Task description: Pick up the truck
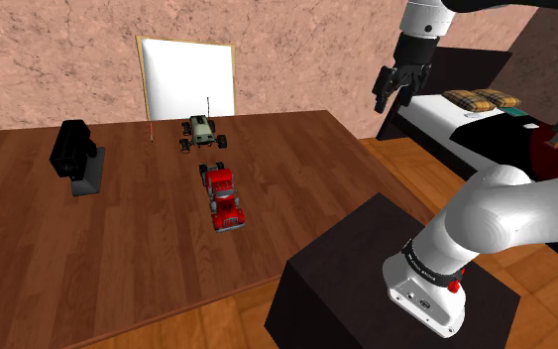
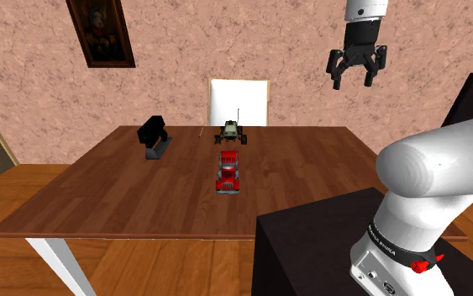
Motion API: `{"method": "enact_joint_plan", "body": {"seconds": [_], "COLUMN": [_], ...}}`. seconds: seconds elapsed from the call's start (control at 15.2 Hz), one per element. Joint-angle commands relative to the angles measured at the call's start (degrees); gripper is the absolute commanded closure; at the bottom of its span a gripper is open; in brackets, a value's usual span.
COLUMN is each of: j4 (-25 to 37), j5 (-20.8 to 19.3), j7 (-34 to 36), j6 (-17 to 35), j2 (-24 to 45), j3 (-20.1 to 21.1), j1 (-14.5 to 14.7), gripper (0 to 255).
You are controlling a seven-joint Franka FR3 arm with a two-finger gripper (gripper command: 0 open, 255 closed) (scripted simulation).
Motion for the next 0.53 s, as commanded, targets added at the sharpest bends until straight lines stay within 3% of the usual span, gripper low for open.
{"method": "enact_joint_plan", "body": {"seconds": [0.0, 0.46], "j4": [0.0, 0.8], "j5": [0.0, -3.6], "j7": [0.0, -15.6], "j6": [0.0, 13.0], "j2": [0.0, 12.9], "j3": [0.0, -5.8], "j1": [0.0, 4.2], "gripper": [0, 0]}}
